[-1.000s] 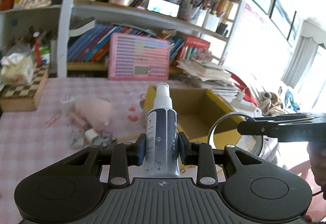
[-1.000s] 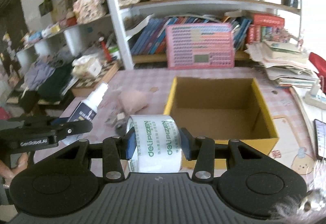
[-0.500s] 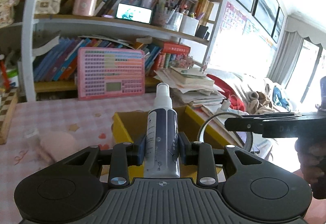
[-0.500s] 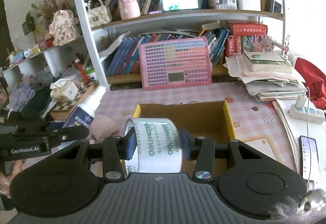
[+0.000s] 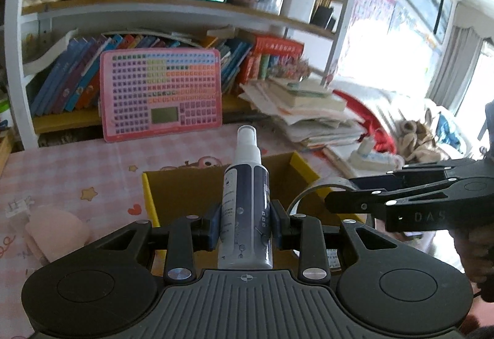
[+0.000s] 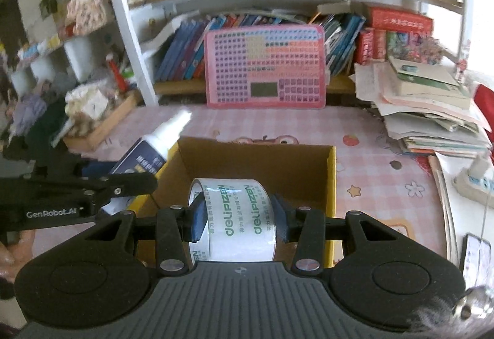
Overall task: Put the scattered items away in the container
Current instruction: 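Carry the tape roll and spray bottle in both grippers over the yellow box, then lower both items into the box and open both grippers, then withdraw both grippers from the box back toward the remaining items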
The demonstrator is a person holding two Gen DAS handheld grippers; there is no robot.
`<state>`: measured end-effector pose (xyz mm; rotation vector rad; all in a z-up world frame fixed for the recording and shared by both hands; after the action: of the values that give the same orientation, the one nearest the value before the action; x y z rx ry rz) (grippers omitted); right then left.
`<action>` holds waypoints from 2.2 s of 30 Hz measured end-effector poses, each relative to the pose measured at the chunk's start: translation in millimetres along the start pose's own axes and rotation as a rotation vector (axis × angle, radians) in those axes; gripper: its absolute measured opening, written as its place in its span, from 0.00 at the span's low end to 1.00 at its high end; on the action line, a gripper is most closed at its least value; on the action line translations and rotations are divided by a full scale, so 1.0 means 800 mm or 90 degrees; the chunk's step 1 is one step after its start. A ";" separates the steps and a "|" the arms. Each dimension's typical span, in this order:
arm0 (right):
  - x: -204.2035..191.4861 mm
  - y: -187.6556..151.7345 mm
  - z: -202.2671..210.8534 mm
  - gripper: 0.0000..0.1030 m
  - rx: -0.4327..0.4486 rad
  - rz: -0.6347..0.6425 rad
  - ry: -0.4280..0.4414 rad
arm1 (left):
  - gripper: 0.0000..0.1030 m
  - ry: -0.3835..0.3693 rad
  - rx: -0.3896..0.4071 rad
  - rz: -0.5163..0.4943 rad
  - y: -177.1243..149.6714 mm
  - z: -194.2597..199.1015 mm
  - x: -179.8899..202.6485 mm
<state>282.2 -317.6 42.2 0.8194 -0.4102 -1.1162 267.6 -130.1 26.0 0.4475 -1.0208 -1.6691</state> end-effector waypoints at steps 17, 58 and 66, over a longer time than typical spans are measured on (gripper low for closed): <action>0.016 0.004 -0.169 0.40 -0.156 0.294 0.037 | 0.30 0.132 -0.196 -0.119 -0.015 -0.138 -0.003; 0.029 0.040 -0.093 0.81 -0.029 0.185 0.050 | 0.82 0.205 0.025 -0.033 0.007 -0.015 -0.004; 0.027 0.029 -0.052 0.83 0.018 0.136 -0.005 | 0.82 0.216 0.072 0.029 -0.010 0.040 -0.023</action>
<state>333.4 -317.4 30.2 0.7760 -0.5091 -0.9180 246.3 -100.4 34.3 0.7500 -0.8673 -1.4383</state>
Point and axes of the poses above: each gripper's, at about its wrist camera, not at the fingertips, and z roughly against the way its jaws point, x to its right, y to its top, the point moved 2 cm from there along -z, roughly the way its jaws point, and after that the axes turned 3 degrees about -y, right-handed, at the moved point
